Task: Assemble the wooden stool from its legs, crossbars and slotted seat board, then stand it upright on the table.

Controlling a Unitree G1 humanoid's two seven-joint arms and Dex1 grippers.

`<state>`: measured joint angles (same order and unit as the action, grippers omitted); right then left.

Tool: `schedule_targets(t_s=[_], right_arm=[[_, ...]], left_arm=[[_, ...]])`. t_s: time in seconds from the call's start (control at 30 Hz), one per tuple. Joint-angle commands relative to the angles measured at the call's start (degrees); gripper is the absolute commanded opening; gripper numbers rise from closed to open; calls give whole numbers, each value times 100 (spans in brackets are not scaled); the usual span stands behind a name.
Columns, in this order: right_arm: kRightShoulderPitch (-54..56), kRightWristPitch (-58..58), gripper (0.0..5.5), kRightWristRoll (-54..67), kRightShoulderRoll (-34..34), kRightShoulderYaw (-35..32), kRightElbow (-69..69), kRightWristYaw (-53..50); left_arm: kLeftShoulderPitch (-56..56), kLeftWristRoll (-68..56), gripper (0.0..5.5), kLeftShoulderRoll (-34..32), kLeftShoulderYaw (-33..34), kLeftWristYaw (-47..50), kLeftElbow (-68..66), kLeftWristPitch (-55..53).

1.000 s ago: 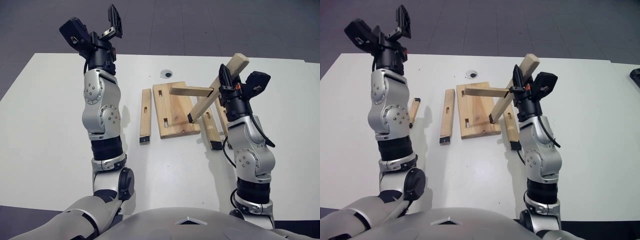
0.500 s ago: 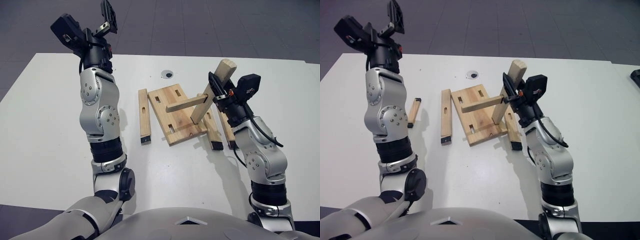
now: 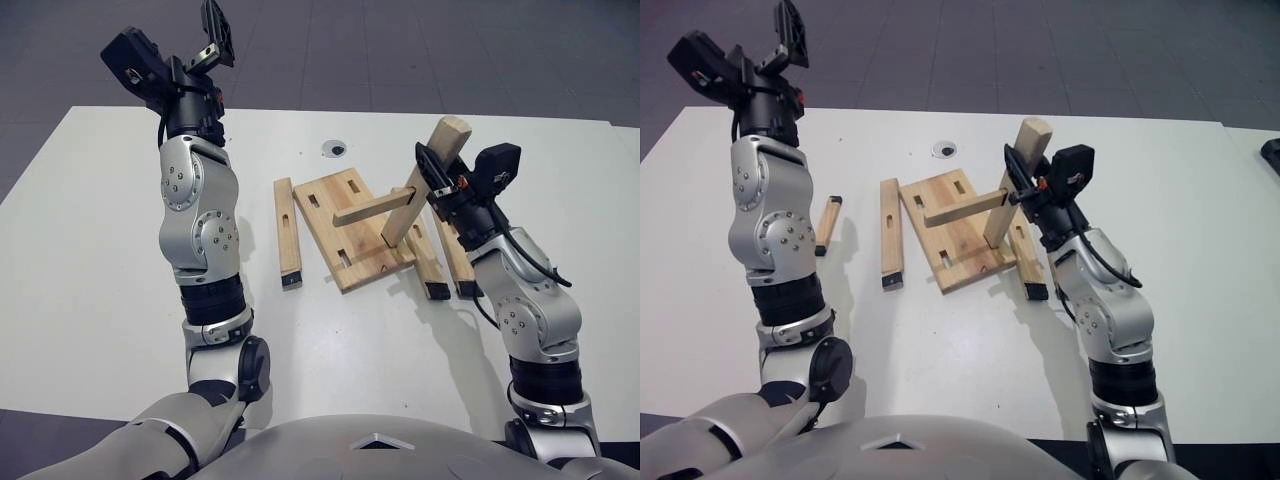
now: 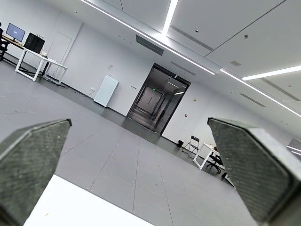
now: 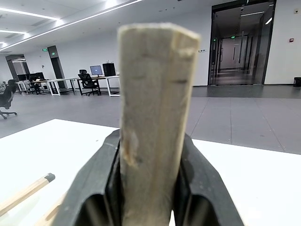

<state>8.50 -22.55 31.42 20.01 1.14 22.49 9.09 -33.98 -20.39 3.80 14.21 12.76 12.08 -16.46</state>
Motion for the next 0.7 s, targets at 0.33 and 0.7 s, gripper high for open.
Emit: schedule_targets(t_s=[0.33, 0.7], right_arm=[[62, -1413, 248, -300, -213, 29, -342, -471], [1677, -1184, 426, 1259, 68, -1753, 622, -8]], left_arm=[[-300, -30, 540, -37, -18, -29, -191, -4], [-233, 20, 540, -14, -127, -168, -324, 12]])
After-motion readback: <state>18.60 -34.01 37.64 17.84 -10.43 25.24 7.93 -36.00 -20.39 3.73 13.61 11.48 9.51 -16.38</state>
